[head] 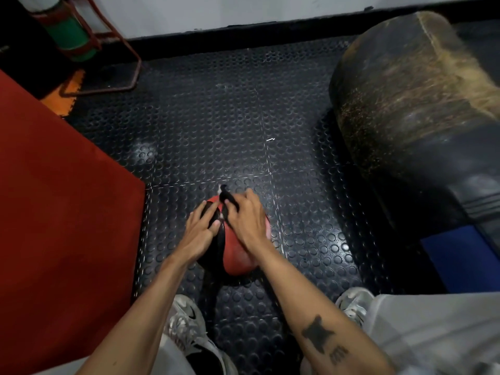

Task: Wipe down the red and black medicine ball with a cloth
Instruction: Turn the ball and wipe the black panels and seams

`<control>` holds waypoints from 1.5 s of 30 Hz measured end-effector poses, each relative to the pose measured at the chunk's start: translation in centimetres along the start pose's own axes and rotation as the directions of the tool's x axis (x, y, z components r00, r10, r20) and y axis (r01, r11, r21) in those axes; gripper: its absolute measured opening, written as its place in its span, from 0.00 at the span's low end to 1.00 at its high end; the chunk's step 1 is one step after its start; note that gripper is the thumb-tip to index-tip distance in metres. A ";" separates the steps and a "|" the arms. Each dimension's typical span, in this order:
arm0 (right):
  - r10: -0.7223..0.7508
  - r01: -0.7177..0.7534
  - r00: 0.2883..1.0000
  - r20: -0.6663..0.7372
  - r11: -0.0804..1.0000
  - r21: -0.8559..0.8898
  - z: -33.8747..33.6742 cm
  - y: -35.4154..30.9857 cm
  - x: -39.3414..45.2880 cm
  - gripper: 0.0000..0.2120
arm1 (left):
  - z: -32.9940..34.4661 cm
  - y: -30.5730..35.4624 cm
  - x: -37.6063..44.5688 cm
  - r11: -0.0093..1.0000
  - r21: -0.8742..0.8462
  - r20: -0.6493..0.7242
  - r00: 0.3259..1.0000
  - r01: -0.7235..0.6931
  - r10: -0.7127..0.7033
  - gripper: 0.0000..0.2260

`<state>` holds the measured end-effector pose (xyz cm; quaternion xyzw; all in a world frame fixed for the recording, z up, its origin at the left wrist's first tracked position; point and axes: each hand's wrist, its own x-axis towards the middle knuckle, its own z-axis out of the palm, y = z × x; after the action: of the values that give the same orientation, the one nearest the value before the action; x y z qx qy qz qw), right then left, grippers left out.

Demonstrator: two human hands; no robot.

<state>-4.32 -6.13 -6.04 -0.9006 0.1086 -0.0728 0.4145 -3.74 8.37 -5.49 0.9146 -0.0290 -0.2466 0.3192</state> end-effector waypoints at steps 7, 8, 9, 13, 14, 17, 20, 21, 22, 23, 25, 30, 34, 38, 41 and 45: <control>0.289 -0.244 0.925 -0.246 0.949 0.200 0.5 2.2 -6.4 0.15 | -1.0 0.3 1.5 0.997 -0.073 0.013 1.000 0.009 -0.008 0.24; 0.254 -0.209 0.933 -0.254 0.959 0.193 0.9 1.9 -8.3 0.17 | -1.3 0.2 1.5 0.999 -0.038 0.014 1.000 -0.011 0.011 0.24; 0.212 -0.172 0.944 -0.251 0.970 0.173 1.3 2.1 -9.1 0.17 | -1.6 0.2 1.5 1.000 0.004 0.024 0.999 -0.023 0.023 0.23; 0.236 -0.208 0.956 -0.174 0.964 0.167 0.5 2.9 -3.4 0.15 | -1.9 0.7 1.5 0.998 0.050 -0.017 0.999 -0.034 0.035 0.21; 0.268 -0.244 0.954 -0.135 0.955 0.169 0.2 3.0 -1.9 0.15 | -1.5 0.7 1.1 0.998 0.045 -0.091 0.994 -0.049 0.053 0.21; 0.353 -0.336 0.933 -0.068 0.924 0.181 0.0 3.5 2.1 0.15 | 0.8 0.4 -0.6 0.995 0.062 -0.273 0.957 -0.081 0.094 0.26; 0.325 -0.309 0.941 -0.091 0.938 0.160 0.0 3.8 2.9 0.15 | 1.2 0.9 0.2 0.998 0.058 -0.239 0.970 -0.026 0.040 0.26; 0.258 -0.239 0.958 -0.125 0.960 0.147 0.3 3.9 1.7 0.15 | 0.6 1.2 1.1 0.997 0.083 -0.200 0.980 0.003 0.014 0.26; 0.180 -0.160 0.971 -0.156 0.978 0.136 0.7 3.7 -0.3 0.16 | 0.0 1.5 1.9 0.993 0.115 -0.162 0.987 0.026 -0.007 0.26; 0.112 -0.089 0.979 -0.173 0.987 0.134 1.4 3.4 -2.7 0.17 | -0.4 1.6 2.8 0.990 0.136 -0.136 0.990 0.039 -0.020 0.26; 0.058 -0.038 0.981 -0.183 0.993 0.115 2.2 2.7 -5.1 0.18 | -0.3 1.4 3.8 0.992 0.120 -0.118 0.993 0.034 -0.020 0.26; 0.167 -0.168 0.980 -0.110 0.986 0.001 0.3 0.0 3.9 0.15 | 1.1 1.5 3.5 0.998 -0.013 -0.144 0.988 0.054 -0.055 0.25; 0.075 -0.072 0.974 -0.213 0.997 0.020 2.6 -0.2 -2.1 0.17 | 0.1 1.6 3.9 0.991 -0.065 -0.126 0.984 0.117 -0.124 0.25; 0.020 -0.021 0.980 -0.197 1.000 -0.005 2.7 0.9 -2.1 0.17 | 0.3 0.4 2.4 0.985 -0.122 -0.179 0.973 0.122 -0.143 0.25; 0.044 -0.042 0.991 -0.128 0.999 0.015 1.8 0.6 1.2 0.16 | 1.9 2.2 0.8 0.947 -0.195 -0.238 0.924 0.257 -0.300 0.29; 0.174 -0.166 0.981 -0.091 0.982 0.092 0.4 1.8 2.1 0.15 | 4.9 4.1 -3.1 0.968 -0.043 -0.448 0.861 0.248 -0.240 0.25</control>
<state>-2.42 -7.55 -7.61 -0.8651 0.2024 -0.0859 0.4509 -8.35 3.05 -4.99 0.9455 0.1593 -0.0666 0.2760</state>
